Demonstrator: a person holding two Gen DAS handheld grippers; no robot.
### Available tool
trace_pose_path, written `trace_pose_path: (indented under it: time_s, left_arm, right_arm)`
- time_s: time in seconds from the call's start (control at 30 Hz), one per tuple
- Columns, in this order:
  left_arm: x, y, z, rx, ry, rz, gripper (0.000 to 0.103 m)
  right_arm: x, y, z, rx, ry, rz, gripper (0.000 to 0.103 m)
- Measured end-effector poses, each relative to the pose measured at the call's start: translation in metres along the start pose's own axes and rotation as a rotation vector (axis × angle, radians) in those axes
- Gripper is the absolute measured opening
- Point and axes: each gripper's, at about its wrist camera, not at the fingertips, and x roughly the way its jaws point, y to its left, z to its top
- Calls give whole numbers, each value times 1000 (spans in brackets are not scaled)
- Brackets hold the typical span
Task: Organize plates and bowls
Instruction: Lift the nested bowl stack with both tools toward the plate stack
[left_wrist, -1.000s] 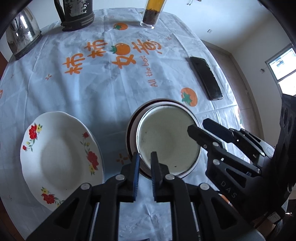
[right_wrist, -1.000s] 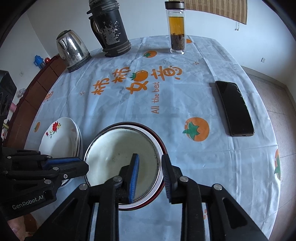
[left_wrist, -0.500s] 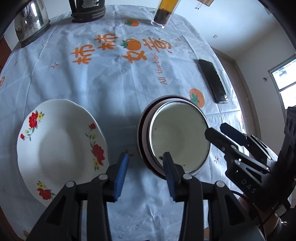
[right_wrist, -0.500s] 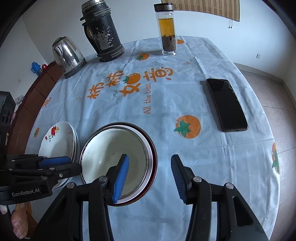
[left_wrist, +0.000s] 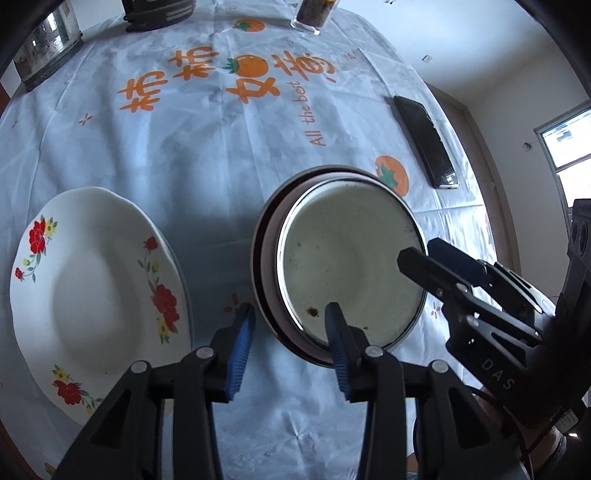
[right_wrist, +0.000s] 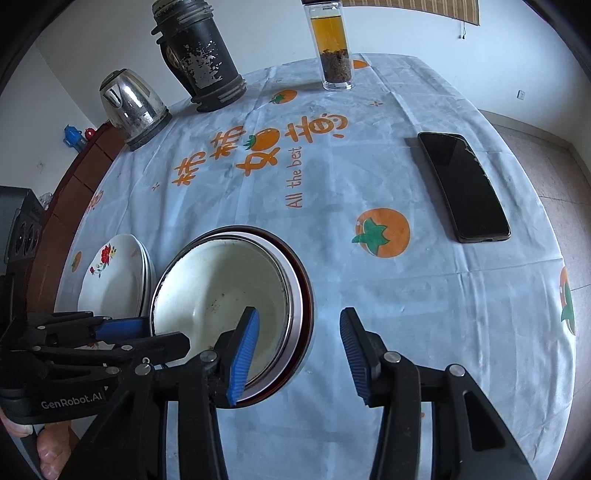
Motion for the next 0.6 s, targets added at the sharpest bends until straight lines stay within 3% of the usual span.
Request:
trace_pose_path:
  time_s: [0.03,0.07,0.6]
  left_arm:
    - [1,-1,0,7,-3,14,34]
    - [1,-2,0,12,-4,19,34]
    - [-13,-8,-1,20,5,42,28]
  right_arm:
    - [2,1,0,-5,6,1,27]
    - [5,1,0,-10,15,3,25]
    - [-3,5,3,-23,12,-21,25]
